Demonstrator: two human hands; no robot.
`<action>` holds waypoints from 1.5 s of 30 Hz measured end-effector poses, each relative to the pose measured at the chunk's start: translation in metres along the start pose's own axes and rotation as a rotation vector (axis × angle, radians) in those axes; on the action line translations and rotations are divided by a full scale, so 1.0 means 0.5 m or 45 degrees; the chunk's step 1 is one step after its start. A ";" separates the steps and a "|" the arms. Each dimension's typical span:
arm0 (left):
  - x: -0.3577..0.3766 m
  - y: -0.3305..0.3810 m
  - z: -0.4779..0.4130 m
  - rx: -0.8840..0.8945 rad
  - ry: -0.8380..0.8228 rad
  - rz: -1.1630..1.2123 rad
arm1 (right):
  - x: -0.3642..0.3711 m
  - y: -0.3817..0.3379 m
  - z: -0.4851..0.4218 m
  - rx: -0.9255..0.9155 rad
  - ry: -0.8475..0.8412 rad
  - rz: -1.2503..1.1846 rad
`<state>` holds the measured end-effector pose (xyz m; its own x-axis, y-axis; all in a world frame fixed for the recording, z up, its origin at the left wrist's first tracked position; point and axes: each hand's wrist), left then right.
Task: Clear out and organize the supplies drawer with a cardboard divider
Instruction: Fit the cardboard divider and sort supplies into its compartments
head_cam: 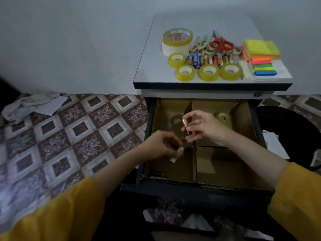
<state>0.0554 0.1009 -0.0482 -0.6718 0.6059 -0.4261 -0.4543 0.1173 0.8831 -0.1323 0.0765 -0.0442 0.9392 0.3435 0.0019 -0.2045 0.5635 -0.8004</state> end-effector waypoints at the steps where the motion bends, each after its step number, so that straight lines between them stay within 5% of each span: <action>1: 0.003 -0.004 -0.001 0.011 -0.154 -0.158 | -0.002 -0.001 -0.005 -0.007 0.020 0.042; 5: 0.008 -0.034 -0.024 -0.050 -0.572 -0.687 | -0.009 -0.004 -0.031 -0.048 0.088 0.156; 10: 0.026 -0.059 -0.059 -0.116 -0.809 -0.970 | -0.003 -0.014 -0.054 -0.114 0.120 0.283; 26: 0.032 -0.029 -0.054 -0.055 -0.844 -1.393 | -0.007 -0.012 -0.049 -0.138 0.094 0.271; 32: -0.011 -0.007 -0.016 0.051 -0.628 -1.206 | -0.004 -0.003 -0.033 -0.186 0.136 0.300; 37: -0.068 0.025 0.035 0.273 -0.137 -0.763 | -0.012 -0.003 -0.011 -0.148 0.089 0.364; 42: -0.098 -0.004 0.051 0.397 0.342 -0.791 | -0.007 -0.003 0.021 -0.109 0.045 0.568; 45: -0.087 -0.030 0.035 0.223 0.381 -0.866 | 0.017 -0.004 0.039 -0.082 -0.059 0.720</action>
<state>0.1018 0.0867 -0.0396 -0.4184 0.1193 -0.9004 -0.7421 0.5267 0.4146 -0.1295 0.0931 -0.0308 0.6749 0.6119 -0.4124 -0.6534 0.2359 -0.7194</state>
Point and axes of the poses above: each hand's wrist, its own z-axis away from the middle knuckle, its own x-axis out of the palm, y = z × x, and after that the axes turned 14 degrees about x, right-handed
